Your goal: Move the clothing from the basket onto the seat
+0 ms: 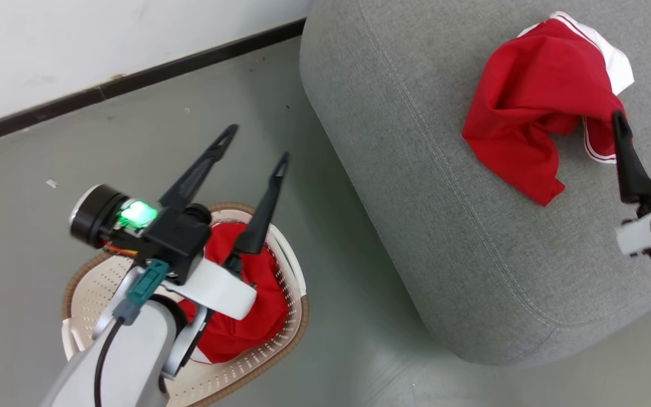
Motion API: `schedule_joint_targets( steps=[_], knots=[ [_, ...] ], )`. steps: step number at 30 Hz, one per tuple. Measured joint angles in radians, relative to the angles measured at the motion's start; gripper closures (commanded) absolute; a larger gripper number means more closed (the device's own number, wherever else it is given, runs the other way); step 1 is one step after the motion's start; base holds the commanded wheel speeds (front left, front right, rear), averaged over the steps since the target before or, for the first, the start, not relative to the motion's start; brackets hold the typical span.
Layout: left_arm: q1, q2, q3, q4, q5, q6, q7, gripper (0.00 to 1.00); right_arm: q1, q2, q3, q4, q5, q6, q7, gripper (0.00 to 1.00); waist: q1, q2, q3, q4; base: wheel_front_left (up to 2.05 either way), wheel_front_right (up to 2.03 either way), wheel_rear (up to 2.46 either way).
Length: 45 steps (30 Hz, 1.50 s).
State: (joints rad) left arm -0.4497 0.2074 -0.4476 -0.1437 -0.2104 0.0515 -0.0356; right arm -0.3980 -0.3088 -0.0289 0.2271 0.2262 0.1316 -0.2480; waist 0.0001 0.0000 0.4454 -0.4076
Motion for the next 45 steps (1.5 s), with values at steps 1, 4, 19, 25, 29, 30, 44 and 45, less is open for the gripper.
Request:
schedule_joint_targets(
  steps=[1,4,19,25,29,30,44,45],
  knots=[
    [0.010,0.003,0.010,0.002,0.000,0.007,-0.005,0.00,-0.016,0.002,0.012,-0.005,0.000,0.000,0.000,0.00,0.0000,0.0000,-0.006,0.003,0.00,0.00,0.00],
    [0.038,0.009,0.044,0.010,-0.010,0.035,-0.024,0.00,-0.054,0.020,0.039,-0.028,-0.002,0.000,0.000,0.00,0.0000,0.0000,-0.024,0.017,0.00,0.00,0.00],
    [0.213,0.011,0.209,0.060,-0.068,0.161,-0.137,0.00,-0.104,0.083,0.144,-0.043,-0.088,0.000,-0.007,0.00,0.0000,0.0000,-0.122,0.128,0.00,0.00,0.00],
    [0.278,-0.006,0.245,0.077,-0.102,0.185,-0.166,0.00,-0.094,0.117,0.157,-0.044,-0.108,0.000,-0.007,0.00,0.0000,0.0000,-0.163,0.172,0.00,0.00,0.00],
    [0.315,-0.014,0.264,0.092,-0.114,0.196,-0.178,0.00,-0.059,0.138,0.156,-0.056,-0.137,0.000,-0.007,0.00,0.0000,0.0000,-0.192,0.200,0.00,0.00,0.00],
    [0.323,-0.014,0.269,0.094,-0.116,0.201,-0.179,0.00,-0.045,0.147,0.156,-0.057,-0.144,0.000,-0.007,0.00,0.0000,0.0000,-0.200,0.206,0.00,0.00,0.00],
    [0.420,-0.034,0.288,0.131,-0.151,0.210,-0.198,0.00,0.137,0.216,0.145,-0.077,-0.186,0.000,-0.007,0.00,0.0000,0.0000,-0.304,0.279,0.00,0.00,0.00],
    [0.427,-0.036,0.289,0.135,-0.151,0.210,-0.201,0.00,0.152,0.216,0.145,-0.078,-0.186,0.000,-0.007,0.00,0.0000,0.0000,-0.312,0.284,0.00,0.00,0.00]
  ],
)
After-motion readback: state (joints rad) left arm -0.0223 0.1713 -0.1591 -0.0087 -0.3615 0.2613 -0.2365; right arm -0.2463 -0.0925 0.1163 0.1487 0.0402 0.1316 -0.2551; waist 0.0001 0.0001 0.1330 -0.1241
